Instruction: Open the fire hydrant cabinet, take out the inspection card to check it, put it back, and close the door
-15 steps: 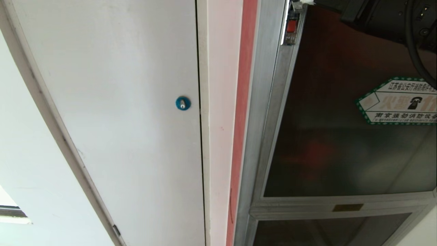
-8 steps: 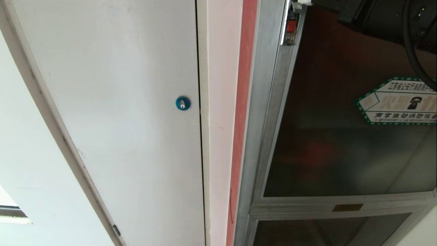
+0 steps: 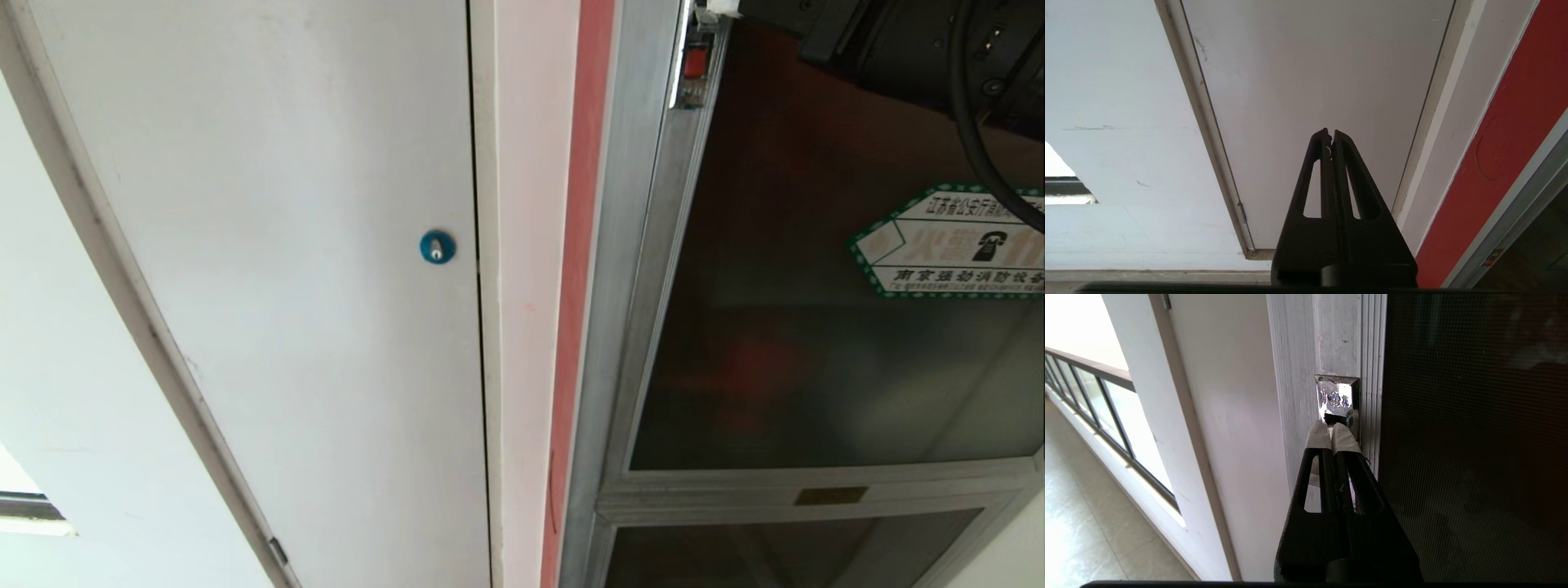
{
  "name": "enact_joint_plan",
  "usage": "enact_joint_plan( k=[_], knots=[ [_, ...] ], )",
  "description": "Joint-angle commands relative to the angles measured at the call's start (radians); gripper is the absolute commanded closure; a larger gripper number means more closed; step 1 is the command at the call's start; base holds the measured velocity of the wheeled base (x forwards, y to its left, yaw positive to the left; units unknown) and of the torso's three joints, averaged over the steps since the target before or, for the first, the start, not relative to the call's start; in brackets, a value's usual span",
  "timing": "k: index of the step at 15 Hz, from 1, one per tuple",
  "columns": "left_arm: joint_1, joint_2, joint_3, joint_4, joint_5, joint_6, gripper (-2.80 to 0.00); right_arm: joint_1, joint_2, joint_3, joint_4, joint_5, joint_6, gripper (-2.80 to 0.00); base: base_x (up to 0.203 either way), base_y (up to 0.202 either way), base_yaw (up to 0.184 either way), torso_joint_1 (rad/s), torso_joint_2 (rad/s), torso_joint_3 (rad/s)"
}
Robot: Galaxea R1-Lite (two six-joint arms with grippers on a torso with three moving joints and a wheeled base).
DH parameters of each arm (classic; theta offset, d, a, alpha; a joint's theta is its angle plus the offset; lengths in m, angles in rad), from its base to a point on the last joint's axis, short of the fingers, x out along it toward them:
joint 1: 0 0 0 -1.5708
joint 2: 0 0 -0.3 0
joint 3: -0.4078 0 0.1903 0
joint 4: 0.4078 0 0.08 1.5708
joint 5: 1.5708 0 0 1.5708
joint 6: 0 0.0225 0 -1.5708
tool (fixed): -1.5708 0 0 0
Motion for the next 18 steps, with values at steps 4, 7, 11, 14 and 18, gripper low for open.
enact_joint_plan(
  k=[4,7,11,14,18],
  knots=[
    [0.000,0.001,0.011,0.000,0.000,0.000,0.00,0.001,0.015,0.014,-0.001,0.001,0.000,0.00,0.000,0.000,0.000,0.000,0.00,0.000],
    [0.000,0.001,0.012,0.000,0.000,0.000,0.00,0.001,0.015,0.019,-0.001,0.001,-0.001,0.00,0.000,0.000,0.000,0.000,0.00,0.000],
    [0.000,0.001,0.011,0.000,0.000,0.000,0.00,0.001,0.021,0.036,-0.003,-0.002,-0.001,0.00,0.000,0.000,0.000,0.000,0.00,0.000],
    [0.000,0.001,0.011,0.000,0.000,0.000,0.00,-0.001,0.029,0.037,-0.004,-0.006,-0.001,0.00,0.000,0.000,0.000,0.000,0.00,0.000],
    [0.000,0.001,0.012,0.000,0.000,0.000,0.00,-0.002,0.052,0.036,-0.004,-0.007,-0.001,0.00,0.000,0.000,0.000,0.000,0.00,0.000]
  ],
)
